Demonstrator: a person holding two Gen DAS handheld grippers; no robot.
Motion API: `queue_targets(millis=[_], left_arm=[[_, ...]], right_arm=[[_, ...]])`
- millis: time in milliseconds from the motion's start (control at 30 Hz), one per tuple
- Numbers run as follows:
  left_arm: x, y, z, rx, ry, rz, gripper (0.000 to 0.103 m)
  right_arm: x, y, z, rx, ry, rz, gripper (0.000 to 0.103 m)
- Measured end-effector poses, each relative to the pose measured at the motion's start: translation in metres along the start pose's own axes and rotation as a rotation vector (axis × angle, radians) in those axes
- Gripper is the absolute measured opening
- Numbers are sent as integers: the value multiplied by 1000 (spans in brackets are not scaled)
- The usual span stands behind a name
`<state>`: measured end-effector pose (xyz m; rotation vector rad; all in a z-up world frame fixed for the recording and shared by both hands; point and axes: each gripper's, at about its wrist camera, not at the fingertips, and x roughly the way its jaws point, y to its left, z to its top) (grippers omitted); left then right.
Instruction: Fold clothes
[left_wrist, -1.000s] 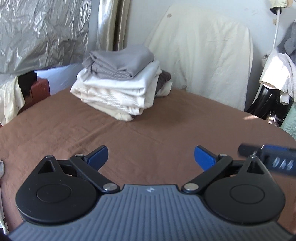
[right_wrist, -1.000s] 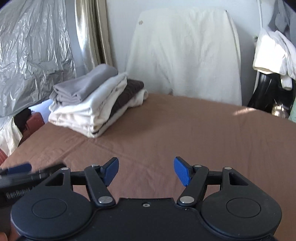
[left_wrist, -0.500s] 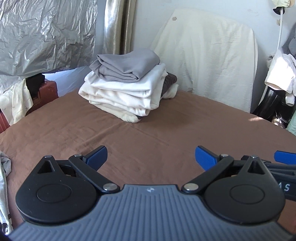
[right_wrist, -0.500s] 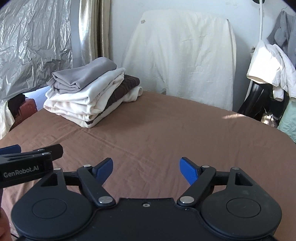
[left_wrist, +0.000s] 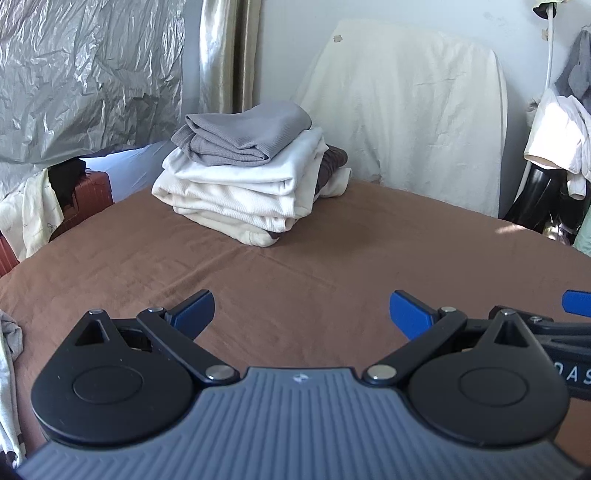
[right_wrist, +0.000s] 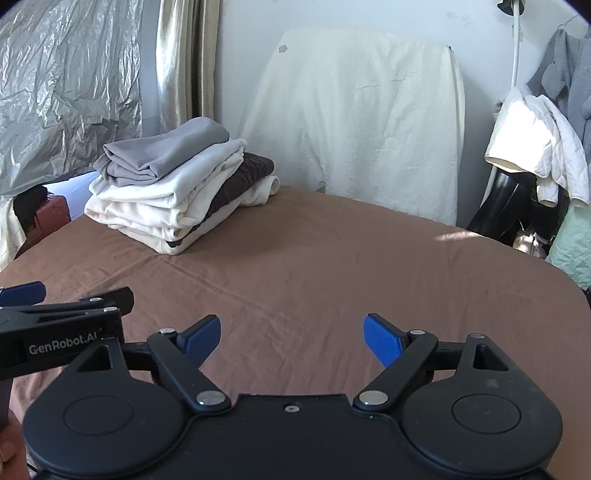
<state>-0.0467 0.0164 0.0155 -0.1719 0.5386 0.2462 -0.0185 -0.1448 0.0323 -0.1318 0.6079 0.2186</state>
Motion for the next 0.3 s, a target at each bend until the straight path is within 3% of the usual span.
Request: queue_targets(millis=[300], left_arm=[[9,0,-5,10,19,2,103]], right_arm=[[5,-1,-4,-8,8,-1,88]])
